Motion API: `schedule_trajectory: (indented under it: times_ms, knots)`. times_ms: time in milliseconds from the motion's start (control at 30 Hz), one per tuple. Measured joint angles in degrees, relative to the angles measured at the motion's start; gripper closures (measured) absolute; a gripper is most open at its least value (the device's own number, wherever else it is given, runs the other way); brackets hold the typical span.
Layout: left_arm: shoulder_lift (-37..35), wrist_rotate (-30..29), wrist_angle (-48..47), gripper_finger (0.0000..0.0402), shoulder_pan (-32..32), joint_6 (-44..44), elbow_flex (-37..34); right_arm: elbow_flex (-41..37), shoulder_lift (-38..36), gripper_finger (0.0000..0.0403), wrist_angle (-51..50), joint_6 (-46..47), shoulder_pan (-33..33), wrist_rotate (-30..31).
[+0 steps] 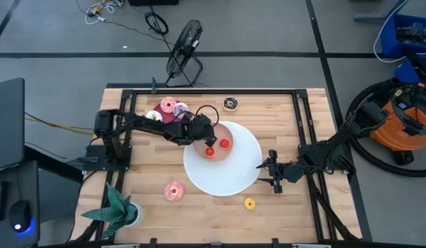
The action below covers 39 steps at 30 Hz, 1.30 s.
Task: Pick & Place donuts
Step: Put the big brown donut on the dark pink plate
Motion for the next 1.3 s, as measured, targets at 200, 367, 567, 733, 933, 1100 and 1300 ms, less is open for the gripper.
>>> schedule_trajectory:
  times_ms: [200, 367, 567, 733, 933, 1100, 1300]
  knots:
    - [-7.03, -1.82, -5.71, 0.0226, -5.51, -0.27, 0.0, 0.0, 0.0, 0.0158, -0.1, 1.64, 0.0, 0.0]
    - [-9.24, -1.91, -7.75, 0.0226, -14.43, -0.28, 0.02, 0.0, 0.0, 0.0158, -0.05, 2.1, 0.0, 0.02]
    - [-8.76, -2.48, -10.06, 0.0226, -26.11, -3.43, 0.02, 0.0, 0.0, 0.0158, 0.52, 2.1, 0.0, 0.02]
    - [-8.76, -11.8, -19.23, 0.0226, -34.89, -17.48, -0.02, 0.0, 0.0, 0.0158, 3.05, 0.47, -0.62, -0.01]
    - [-8.76, -25.11, -25.57, 0.0225, -42.43, -42.36, -7.76, 1.97, 0.0, 0.0158, 5.28, -5.44, -8.32, -0.69]
    - [-8.76, -25.38, -24.4, 0.0229, -42.2, -57.96, -15.91, 11.64, 0.0, 0.0158, -3.05, -11.03, -23.72, -7.45]
    - [-8.76, -25.52, -21.77, 0.0253, -39.88, -59.54, -19.18, 27.8, 2.11, 0.0158, -20.14, -13.67, -45.71, -10.62]
